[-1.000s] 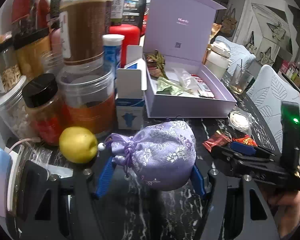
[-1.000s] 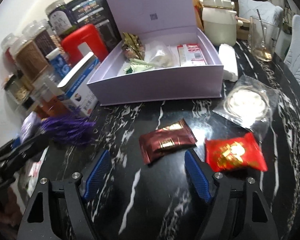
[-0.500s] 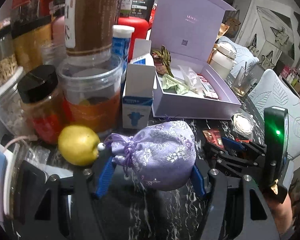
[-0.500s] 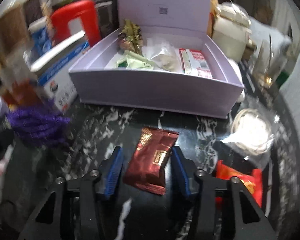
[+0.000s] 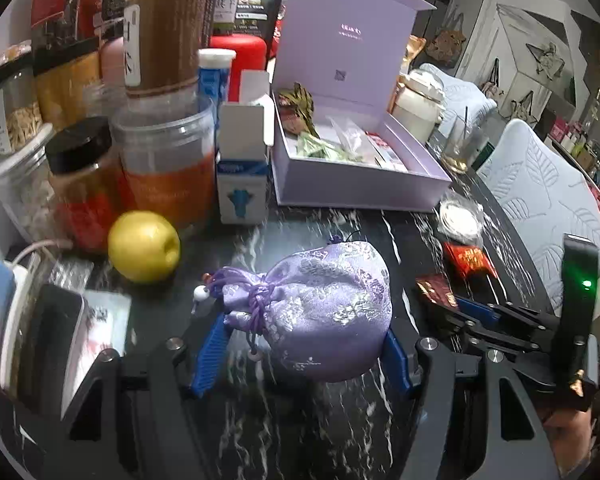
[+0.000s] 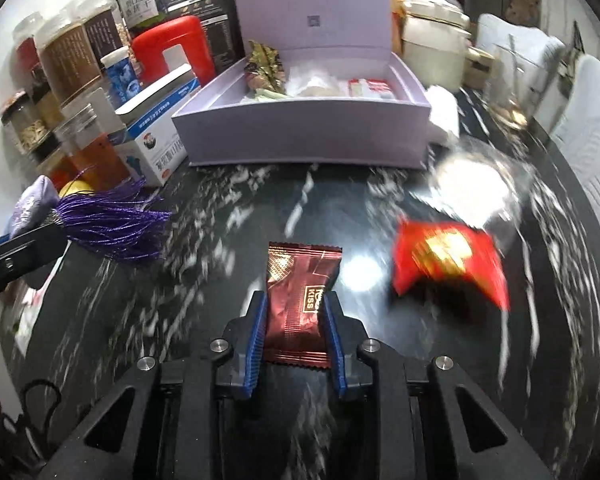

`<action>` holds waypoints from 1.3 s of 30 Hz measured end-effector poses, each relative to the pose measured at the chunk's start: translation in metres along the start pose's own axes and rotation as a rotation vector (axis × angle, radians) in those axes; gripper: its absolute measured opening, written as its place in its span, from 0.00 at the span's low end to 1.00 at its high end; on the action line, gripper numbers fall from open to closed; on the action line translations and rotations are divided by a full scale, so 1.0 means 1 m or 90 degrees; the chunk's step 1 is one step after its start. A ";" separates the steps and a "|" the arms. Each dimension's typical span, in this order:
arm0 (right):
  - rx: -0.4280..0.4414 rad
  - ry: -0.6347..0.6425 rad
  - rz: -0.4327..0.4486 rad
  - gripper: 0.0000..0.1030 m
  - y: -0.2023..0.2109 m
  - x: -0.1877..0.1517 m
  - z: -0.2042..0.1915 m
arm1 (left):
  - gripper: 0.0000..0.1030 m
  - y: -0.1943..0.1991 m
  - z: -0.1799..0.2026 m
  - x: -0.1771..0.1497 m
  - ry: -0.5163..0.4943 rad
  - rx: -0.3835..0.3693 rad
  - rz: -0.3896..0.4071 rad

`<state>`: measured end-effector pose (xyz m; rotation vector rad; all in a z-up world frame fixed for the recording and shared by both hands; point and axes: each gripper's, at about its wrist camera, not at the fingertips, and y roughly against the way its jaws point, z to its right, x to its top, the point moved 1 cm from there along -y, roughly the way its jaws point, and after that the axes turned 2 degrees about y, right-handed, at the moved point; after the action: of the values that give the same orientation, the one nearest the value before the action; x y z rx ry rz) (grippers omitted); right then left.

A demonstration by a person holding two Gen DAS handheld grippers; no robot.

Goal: Organize soft objects
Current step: 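Grasp the dark red chocolate packet with the right gripper, then lift the pouch with the left gripper while the right gripper lifts the chocolate packet toward the box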

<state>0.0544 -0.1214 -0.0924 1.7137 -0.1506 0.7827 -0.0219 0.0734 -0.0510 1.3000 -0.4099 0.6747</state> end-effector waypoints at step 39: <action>-0.047 0.032 0.020 0.29 0.034 -0.053 -0.009 | 0.64 -0.005 0.019 -0.032 -0.024 -0.025 -0.060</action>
<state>-0.0066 -0.1394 -0.0937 1.6236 -0.1706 0.8323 -0.0406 0.0476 -0.0710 1.2878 -0.3891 0.5611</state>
